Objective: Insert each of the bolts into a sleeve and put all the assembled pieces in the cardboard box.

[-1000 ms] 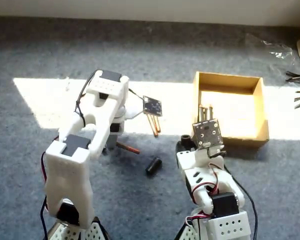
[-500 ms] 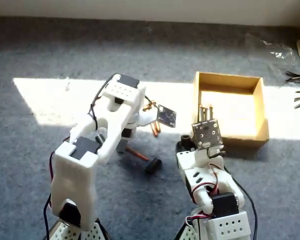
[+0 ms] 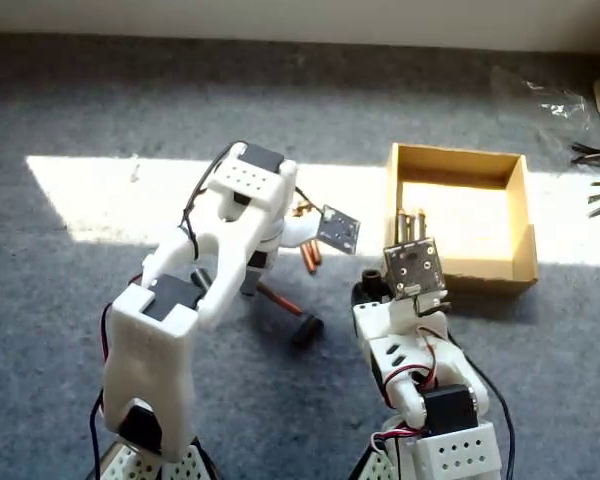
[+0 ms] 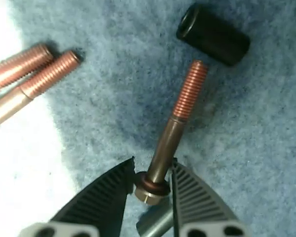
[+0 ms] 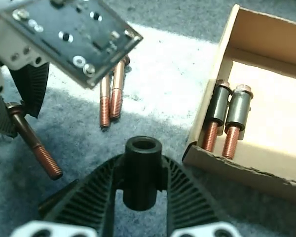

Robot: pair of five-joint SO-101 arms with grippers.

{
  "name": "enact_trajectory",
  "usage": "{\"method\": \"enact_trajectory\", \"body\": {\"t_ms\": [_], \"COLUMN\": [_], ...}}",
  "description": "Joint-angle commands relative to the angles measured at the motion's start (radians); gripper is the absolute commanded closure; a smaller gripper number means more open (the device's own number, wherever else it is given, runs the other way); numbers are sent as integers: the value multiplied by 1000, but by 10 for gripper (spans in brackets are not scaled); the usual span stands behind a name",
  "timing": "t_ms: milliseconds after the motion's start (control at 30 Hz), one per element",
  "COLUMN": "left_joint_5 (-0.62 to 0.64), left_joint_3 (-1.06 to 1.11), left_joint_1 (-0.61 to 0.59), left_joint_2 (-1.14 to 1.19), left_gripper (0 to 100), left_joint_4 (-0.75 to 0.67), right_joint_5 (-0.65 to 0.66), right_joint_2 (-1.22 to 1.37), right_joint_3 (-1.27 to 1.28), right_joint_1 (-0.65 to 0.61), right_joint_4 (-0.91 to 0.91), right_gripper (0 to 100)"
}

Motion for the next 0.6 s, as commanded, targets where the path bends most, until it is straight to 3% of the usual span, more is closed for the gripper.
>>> {"method": "enact_trajectory", "body": {"t_ms": [0,300,467,567], "left_joint_5": [-64,-64,-66,-66], "left_joint_3": [-45,-41,-47,-45], "left_joint_1": [16,-1,-2,5], "left_joint_2": [-58,-56,-56,-56], "left_gripper": [979,973,838,829], "left_joint_4": [-5,-2,0,-3], "right_joint_5": [11,12,12,12], "right_joint_2": [-10,-10,-10,-10], "right_joint_3": [-7,-7,-7,-8], "right_joint_1": [-8,-8,-5,-5], "right_joint_4": [-35,-35,-35,-35], "right_gripper": [995,995,995,995]}}
